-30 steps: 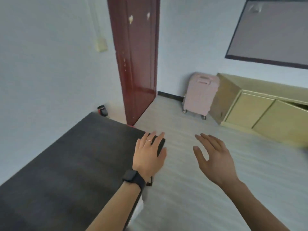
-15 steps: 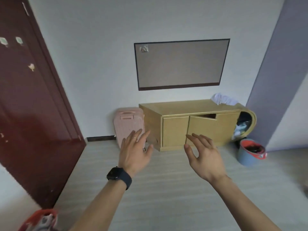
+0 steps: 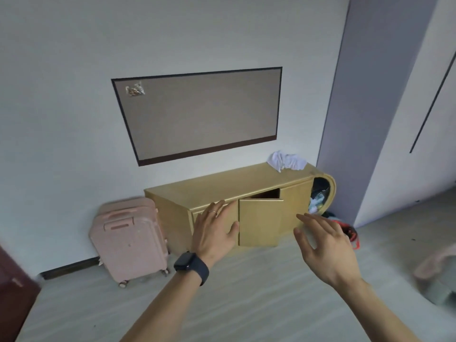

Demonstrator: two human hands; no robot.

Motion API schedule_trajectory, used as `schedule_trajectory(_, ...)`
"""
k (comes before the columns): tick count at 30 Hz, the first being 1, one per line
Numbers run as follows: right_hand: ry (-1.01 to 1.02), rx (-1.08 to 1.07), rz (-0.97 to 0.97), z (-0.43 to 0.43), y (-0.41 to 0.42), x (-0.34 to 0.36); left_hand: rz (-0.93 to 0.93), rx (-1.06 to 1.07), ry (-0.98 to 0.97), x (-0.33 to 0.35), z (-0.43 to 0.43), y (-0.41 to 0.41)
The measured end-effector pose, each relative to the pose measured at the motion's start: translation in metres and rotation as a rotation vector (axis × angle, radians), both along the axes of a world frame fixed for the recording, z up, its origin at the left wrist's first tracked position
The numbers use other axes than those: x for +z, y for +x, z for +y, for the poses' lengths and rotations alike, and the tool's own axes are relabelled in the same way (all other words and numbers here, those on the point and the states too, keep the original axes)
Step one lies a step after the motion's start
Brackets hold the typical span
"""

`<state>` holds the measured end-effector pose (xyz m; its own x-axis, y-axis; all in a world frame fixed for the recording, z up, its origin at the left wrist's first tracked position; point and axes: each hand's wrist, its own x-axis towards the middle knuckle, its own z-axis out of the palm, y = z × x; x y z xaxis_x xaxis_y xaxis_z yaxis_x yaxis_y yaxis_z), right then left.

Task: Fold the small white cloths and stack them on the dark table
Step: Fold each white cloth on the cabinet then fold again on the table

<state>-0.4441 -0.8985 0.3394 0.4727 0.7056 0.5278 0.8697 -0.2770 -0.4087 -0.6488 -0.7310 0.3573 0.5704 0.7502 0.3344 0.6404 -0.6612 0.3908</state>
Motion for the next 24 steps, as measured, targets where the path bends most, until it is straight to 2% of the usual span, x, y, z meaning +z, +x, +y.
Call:
schedule_trajectory(10,-0.001,-0.002,0.094,0.201,0.189,-0.021,0.029,0.018,-0.032,-0.032,0.209,0.18)
schedule_trajectory(16,-0.118,-0.024,0.158,0.31,0.282,-0.041,0.056,0.053,-0.109,-0.067,0.315,0.268)
schedule_trajectory(24,-0.283,-0.037,0.237,0.459,0.403,-0.11,0.163,0.045,-0.245,-0.141,0.467,0.386)
